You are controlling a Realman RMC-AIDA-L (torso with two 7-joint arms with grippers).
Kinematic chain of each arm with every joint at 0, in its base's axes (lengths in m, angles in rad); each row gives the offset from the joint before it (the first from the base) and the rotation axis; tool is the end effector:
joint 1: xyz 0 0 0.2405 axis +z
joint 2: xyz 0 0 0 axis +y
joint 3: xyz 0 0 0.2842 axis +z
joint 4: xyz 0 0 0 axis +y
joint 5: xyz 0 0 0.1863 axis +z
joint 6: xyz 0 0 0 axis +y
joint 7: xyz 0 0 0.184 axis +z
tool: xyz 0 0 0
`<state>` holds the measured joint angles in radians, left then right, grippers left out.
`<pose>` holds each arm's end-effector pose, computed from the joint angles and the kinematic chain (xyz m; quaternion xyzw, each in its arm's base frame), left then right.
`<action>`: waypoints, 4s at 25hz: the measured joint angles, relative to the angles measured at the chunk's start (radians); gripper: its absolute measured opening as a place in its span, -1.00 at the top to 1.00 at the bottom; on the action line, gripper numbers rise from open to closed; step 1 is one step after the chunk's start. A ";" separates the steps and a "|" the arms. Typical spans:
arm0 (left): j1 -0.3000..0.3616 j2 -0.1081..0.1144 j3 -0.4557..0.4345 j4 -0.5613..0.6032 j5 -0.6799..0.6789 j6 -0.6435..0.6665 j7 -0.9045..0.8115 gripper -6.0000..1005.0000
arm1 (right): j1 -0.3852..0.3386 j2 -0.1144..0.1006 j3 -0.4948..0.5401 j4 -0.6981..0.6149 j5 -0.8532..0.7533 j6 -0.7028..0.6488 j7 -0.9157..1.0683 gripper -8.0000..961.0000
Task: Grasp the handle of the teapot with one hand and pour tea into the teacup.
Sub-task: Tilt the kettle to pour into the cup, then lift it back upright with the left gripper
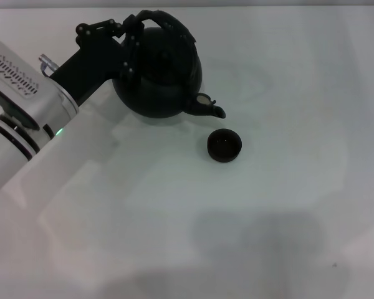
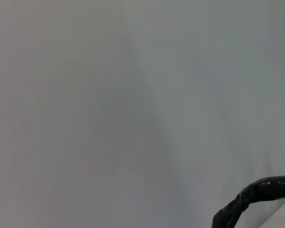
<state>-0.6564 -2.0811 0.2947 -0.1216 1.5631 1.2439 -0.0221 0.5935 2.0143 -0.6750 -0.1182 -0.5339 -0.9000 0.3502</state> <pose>-0.2381 0.3835 -0.0853 -0.8430 -0.0260 -0.2779 0.4598 0.3657 0.4354 0.0672 -0.6066 0.3130 0.2774 0.6761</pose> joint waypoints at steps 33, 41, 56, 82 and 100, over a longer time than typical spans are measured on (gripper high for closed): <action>-0.028 0.003 0.016 0.089 0.104 0.035 0.047 0.78 | 0.019 0.007 0.000 0.006 0.000 0.010 0.006 -0.75; -0.051 -0.001 0.015 0.082 0.105 0.009 0.086 0.78 | 0.028 0.006 0.000 0.005 0.004 0.010 0.006 -0.75; -0.064 -0.001 0.017 0.088 0.155 0.009 0.118 0.79 | 0.029 0.006 0.000 0.006 0.026 0.010 0.006 -0.75; -0.067 -0.001 0.039 0.088 0.158 0.008 0.153 0.79 | 0.031 0.007 0.000 0.011 0.028 0.006 0.006 -0.75; -0.070 -0.001 0.032 0.089 0.148 0.008 0.176 0.79 | 0.031 0.008 -0.001 0.011 0.028 0.009 0.006 -0.75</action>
<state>-0.7260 -2.0817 0.3268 -0.0321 1.7112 1.2523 0.1535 0.6244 2.0218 -0.6757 -0.1074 -0.5062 -0.8907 0.3559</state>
